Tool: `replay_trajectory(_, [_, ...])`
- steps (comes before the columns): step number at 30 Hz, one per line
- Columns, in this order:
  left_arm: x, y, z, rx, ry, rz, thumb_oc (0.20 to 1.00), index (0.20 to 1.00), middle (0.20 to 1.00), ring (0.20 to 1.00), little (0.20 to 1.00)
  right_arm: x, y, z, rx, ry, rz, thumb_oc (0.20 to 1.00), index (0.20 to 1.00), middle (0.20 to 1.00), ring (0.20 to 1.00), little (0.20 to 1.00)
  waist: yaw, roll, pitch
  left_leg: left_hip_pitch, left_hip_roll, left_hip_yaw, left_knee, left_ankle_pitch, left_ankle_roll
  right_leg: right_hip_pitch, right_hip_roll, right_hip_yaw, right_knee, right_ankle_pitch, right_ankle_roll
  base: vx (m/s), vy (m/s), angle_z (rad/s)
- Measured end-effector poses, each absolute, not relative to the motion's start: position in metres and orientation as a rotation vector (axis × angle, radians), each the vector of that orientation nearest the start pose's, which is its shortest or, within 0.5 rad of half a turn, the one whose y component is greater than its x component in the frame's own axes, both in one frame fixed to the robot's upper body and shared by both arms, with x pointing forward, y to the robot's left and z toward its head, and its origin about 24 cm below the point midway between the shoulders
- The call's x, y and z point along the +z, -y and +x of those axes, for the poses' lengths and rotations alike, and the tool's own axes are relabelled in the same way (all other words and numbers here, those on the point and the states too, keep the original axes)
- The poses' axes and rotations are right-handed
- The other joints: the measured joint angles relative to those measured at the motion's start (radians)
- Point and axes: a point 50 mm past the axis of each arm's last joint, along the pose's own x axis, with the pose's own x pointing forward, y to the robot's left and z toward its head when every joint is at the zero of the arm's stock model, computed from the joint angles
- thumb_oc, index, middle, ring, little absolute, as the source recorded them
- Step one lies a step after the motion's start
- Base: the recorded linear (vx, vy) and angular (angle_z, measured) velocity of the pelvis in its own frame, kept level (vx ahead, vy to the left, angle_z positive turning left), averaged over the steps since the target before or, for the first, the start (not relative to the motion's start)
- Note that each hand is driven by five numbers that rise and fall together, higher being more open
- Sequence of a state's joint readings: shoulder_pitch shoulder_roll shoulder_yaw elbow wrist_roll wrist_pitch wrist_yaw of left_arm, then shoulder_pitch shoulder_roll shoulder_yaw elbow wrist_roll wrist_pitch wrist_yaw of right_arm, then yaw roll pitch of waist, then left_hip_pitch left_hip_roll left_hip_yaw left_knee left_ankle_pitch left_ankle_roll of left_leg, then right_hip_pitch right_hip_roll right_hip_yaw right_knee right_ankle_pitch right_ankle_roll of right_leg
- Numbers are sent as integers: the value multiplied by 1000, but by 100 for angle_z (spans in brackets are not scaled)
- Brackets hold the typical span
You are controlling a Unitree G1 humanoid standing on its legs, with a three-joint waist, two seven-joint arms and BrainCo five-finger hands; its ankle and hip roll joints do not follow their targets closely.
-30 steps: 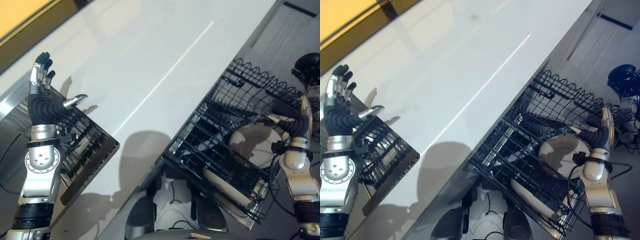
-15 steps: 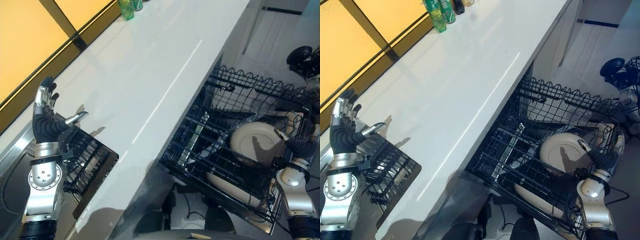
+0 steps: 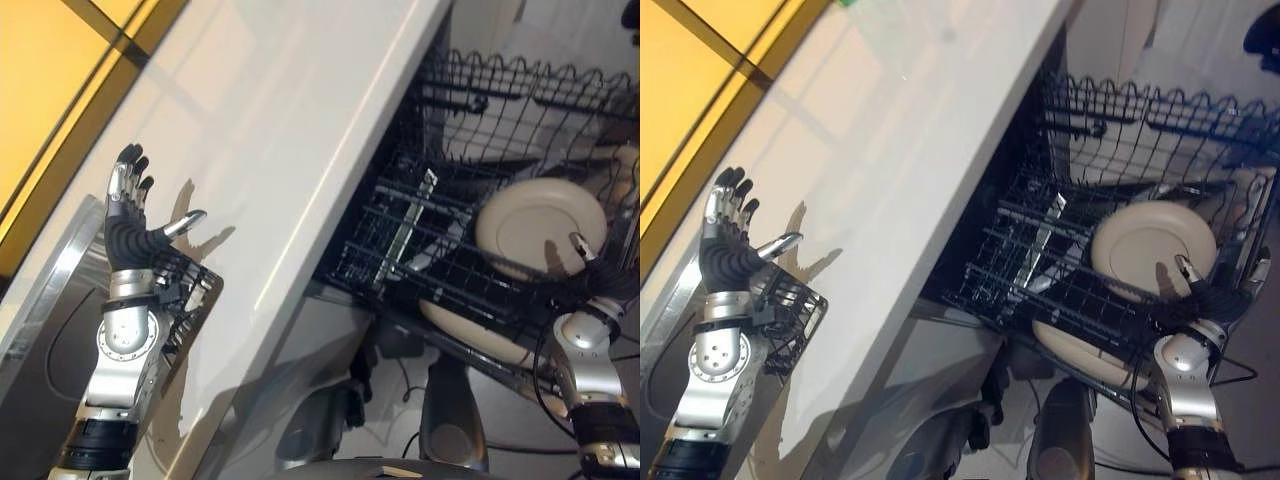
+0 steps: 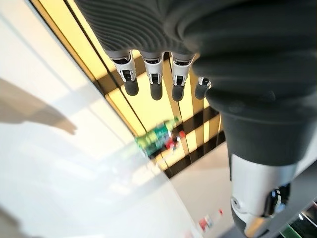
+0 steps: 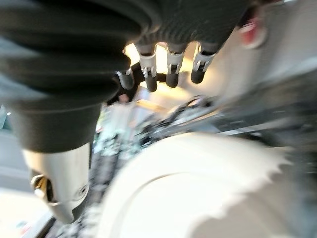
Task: Pick up plates and place into dishwasher.
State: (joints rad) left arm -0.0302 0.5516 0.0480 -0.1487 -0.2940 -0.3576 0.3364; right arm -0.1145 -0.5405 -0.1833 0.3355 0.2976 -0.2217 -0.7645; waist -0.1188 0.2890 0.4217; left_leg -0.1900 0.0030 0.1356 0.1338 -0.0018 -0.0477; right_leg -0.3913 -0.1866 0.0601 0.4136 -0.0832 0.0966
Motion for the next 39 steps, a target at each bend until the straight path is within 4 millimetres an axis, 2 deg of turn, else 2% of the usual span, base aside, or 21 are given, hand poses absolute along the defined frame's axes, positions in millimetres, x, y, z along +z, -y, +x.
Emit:
replay_trajectory(3, [153, -246, 241, 261, 589, 153, 1000, 1000, 1000, 1000, 1000, 74, 346, 237, -1033, 154, -108, 1000, 1000, 1000, 1000, 1000, -11, 3, 2, -1, -1, 3, 2, 2, 3, -9, -2, 8, 9, -1, 1, -15, 64, -7])
replay_trajectory(8, [153, -239, 241, 236, 593, 142, 1000, 1000, 1000, 1000, 1000, 79, 347, 242, -993, 170, -37, 1000, 1000, 1000, 1000, 1000, -32, 8, 6, -15, -11, 2, 27, 7, 10, -19, -11, 11, 25, -4, 6, 32, 56, 2])
replay_trajectory(12, [153, -238, 242, 235, 592, 140, 1000, 1000, 1000, 1000, 1000, 84, 348, 248, -831, 176, 18, 1000, 1000, 1000, 1000, 1000, -35, 8, 6, -33, -14, 1, 42, 4, 7, -43, -11, 22, 54, -5, 5, 7, 8, 0])
replay_trajectory(16, [151, -231, 244, 210, 584, 130, 1000, 1000, 1000, 1000, 1000, 85, 341, 255, -645, 162, -17, 1000, 1000, 1000, 1000, 1000, -35, 7, 6, -54, -14, -4, 31, -3, -2, -68, -3, 38, 68, -5, -1, -5, -2, 5])
replay_trajectory(17, [151, -228, 245, 201, 587, 127, 1000, 1000, 1000, 1000, 1000, 85, 339, 256, -614, 159, -18, 1000, 1000, 1000, 1000, 1000, -36, 5, 8, -54, -15, -4, 24, -10, -12, -71, -4, 41, 60, -2, -8, -11, 7, 23])
replay_trajectory(19, [154, -225, 247, 195, 601, 119, 1000, 1000, 1000, 1000, 1000, 85, 337, 258, -563, 159, -25, 1000, 1000, 1000, 1000, 1000, -37, -10, 19, -70, -29, -3, 149, -27, -11, -74, -29, 32, 64, 6, -17, -9, 16, 15])
replay_trajectory(20, [153, -224, 247, 194, 595, 118, 1000, 1000, 1000, 1000, 1000, 85, 335, 259, -550, 156, -27, 1000, 1000, 1000, 1000, 1000, -37, -5, 16, -66, -26, -4, 183, -42, -12, -75, -24, 28, 74, 6, -15, -2, 34, -3])
replay_trajectory(21, [153, -224, 248, 193, 597, 118, 1000, 1000, 1000, 1000, 1000, 84, 333, 260, -537, 155, -26, 1000, 1000, 1000, 1000, 1000, -36, 0, 11, -56, -22, -10, 161, -84, 1, -84, -13, 20, 88, 4, -11, 7, 45, -4])
replay_trajectory(26, [151, -221, 250, 208, 580, 102, 1000, 1000, 1000, 1000, 1000, 86, 329, 265, -527, 166, -13, 1000, 1000, 1000, 1000, 1000, -30, -2, 13, -76, -28, -31, 138, -84, 6, -102, -24, 14, 88, 11, -16, 24, 64, 16])
replay_trajectory(31, [151, -218, 252, 211, 581, 82, 1000, 1000, 1000, 1000, 1000, 83, 310, 278, -442, 127, -22, 1000, 1000, 1000, 1000, 1000, -29, -1, 13, -63, -27, -40, 126, -70, 20, -92, -24, -4, 88, 12, -23, 41, 105, 1])
replay_trajectory(33, [151, -218, 252, 211, 579, 80, 1000, 1000, 1000, 1000, 1000, 79, 303, 281, -417, 106, -25, 1000, 1000, 1000, 1000, 1000, -26, -1, 13, -61, -31, -51, 126, -62, 13, -80, -30, -14, 81, 13, -21, 58, 141, 8])
replay_trajectory(39, [146, -215, 252, 216, 549, 63, 1000, 1000, 1000, 1000, 1000, 79, 298, 287, -393, 70, -59, 1000, 1000, 1000, 1000, 1000, 27, -1, 13, -52, -45, -68, 120, -59, 18, -66, -49, -27, 82, 8, -14, 19, 121, 10])
